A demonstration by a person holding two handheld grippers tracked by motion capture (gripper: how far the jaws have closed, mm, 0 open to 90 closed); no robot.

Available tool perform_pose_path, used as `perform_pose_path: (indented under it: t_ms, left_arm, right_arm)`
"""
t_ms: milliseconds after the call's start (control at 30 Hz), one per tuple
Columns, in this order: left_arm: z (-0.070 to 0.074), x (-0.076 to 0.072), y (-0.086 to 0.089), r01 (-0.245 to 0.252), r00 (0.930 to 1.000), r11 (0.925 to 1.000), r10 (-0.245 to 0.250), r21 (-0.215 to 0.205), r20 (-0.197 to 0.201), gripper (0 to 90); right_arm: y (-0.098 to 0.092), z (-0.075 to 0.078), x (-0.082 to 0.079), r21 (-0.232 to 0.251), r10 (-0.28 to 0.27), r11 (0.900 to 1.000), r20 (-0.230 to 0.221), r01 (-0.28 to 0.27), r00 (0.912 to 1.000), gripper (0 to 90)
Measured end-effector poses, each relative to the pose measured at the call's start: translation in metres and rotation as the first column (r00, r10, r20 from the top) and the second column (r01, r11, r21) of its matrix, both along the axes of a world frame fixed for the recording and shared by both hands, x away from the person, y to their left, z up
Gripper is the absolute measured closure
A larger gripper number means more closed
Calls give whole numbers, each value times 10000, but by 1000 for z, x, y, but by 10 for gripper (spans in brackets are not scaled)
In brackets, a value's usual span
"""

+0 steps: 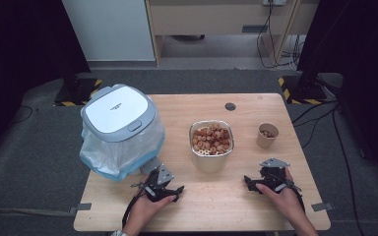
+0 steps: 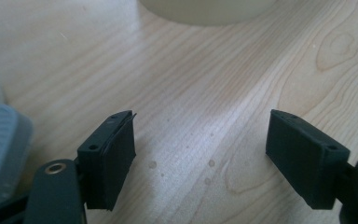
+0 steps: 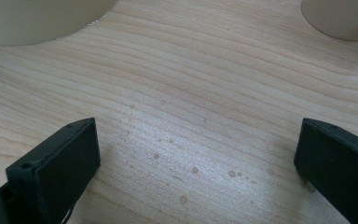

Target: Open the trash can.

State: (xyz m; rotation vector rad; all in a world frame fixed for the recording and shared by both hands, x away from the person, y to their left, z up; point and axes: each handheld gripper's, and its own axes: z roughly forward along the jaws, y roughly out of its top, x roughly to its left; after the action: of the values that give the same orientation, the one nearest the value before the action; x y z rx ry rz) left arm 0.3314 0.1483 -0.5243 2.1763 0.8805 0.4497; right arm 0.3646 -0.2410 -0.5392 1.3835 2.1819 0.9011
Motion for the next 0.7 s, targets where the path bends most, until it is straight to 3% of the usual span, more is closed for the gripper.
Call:
perform_pose_path:
  t_ms: [100, 333, 567, 700]
  left_arm:
    - [8, -3, 4, -46, 9996, 9999, 42, 165, 286, 343]
    - [20, -3, 17, -511, 9955, 9987, 504, 62, 806, 550]
    - [31, 6, 22, -781, 9886, 9963, 729, 349, 1321, 682]
    - [32, 11, 23, -894, 9872, 9953, 835, 377, 1355, 754]
  right_arm:
    - [0, 0, 0, 10, -11, 10000, -12, 11, 10000, 6]
    - [0, 0, 0, 12, -12, 10000, -23, 12, 10000, 6]
    - [0, 0, 0, 13, -12, 10000, -24, 12, 10000, 6]
    - [0, 0, -1, 10, 6, 10000, -7, -6, 10000, 6]
